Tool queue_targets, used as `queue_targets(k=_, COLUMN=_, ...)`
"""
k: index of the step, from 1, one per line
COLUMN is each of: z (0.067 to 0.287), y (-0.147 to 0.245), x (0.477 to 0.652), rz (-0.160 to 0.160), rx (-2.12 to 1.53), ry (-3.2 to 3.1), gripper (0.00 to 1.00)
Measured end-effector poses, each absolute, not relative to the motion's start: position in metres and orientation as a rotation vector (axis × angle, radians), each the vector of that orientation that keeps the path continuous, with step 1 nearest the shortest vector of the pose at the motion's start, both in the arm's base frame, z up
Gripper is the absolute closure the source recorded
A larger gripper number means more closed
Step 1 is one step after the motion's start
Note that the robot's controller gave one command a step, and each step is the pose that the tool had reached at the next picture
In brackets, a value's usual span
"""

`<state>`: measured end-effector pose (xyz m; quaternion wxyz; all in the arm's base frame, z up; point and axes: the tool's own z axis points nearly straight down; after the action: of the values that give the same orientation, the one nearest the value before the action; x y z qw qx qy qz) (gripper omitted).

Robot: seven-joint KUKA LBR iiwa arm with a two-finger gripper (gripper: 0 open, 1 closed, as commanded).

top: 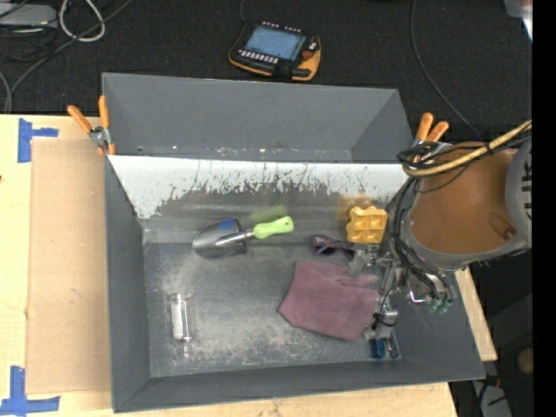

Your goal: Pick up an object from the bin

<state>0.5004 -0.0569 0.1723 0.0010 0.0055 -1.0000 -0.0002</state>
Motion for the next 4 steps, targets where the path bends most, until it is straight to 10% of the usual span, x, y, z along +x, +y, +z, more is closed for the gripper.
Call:
queue_targets(k=3, z=0.172, y=-0.047, x=0.489, rz=-0.002, rx=0.111, ry=-3.135, gripper=0.00)
queue_targets(k=4, z=0.163, y=-0.081, x=0.503, rz=-0.002, rx=0.129, ry=-3.137, gripper=1.00)
